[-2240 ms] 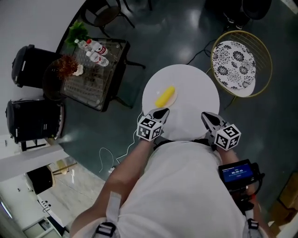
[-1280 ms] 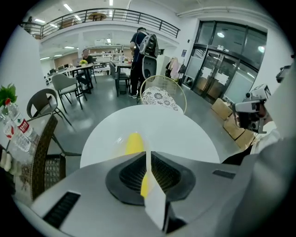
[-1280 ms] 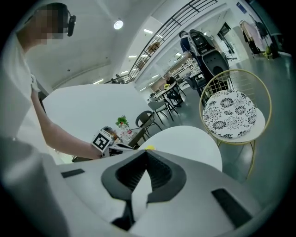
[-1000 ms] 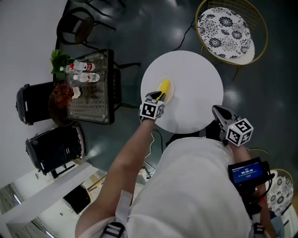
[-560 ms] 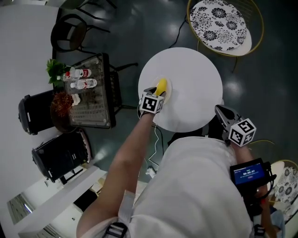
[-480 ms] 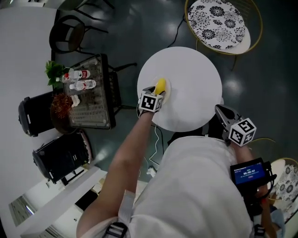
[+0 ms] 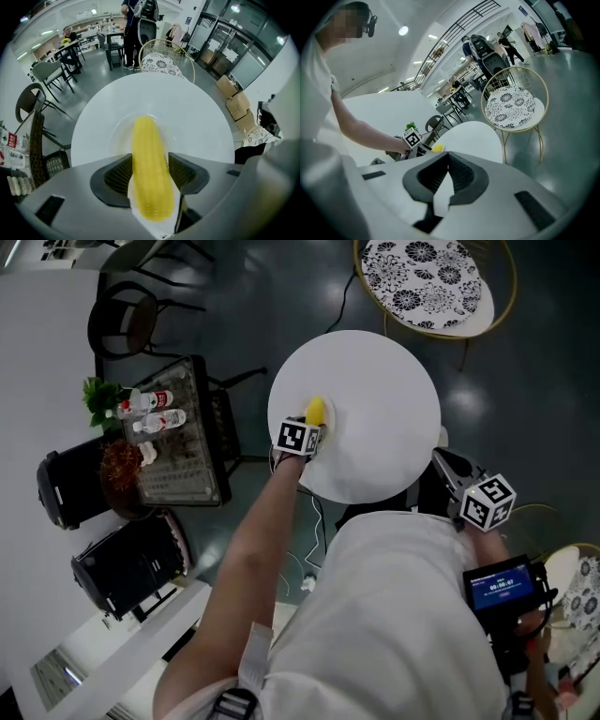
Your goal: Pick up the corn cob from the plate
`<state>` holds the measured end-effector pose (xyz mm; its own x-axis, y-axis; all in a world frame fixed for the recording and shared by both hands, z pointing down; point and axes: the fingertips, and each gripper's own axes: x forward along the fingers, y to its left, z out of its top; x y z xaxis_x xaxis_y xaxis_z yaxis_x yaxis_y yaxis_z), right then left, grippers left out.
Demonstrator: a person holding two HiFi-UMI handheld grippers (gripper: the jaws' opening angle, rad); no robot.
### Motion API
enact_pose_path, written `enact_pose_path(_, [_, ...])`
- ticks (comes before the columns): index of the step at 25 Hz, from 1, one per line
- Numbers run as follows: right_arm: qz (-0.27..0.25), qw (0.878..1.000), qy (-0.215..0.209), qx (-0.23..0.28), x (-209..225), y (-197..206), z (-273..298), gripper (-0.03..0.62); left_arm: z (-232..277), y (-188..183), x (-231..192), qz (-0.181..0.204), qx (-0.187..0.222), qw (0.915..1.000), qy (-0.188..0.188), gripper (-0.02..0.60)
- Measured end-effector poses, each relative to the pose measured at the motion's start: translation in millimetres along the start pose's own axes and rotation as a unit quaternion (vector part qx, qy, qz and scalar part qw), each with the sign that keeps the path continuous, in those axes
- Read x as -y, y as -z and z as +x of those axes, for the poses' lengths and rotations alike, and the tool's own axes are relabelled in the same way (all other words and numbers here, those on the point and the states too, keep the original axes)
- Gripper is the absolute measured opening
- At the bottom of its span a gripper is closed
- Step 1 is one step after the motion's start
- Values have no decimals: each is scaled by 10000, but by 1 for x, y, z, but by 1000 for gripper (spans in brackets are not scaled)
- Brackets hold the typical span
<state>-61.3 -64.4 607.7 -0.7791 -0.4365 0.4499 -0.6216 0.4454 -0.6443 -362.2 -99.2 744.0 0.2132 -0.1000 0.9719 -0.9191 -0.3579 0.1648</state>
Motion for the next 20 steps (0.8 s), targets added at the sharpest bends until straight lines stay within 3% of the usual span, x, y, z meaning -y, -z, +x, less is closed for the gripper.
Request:
enact_pose_path(10, [-63, 10000, -9, 8, -6, -9, 13, 8, -9, -5, -10, -185, -226, 9996, 51, 221])
enact_pose_path(20, [-49, 10000, 20, -63, -3, -7, 8, 8, -19, -6, 8, -768, 221, 9935, 812, 221])
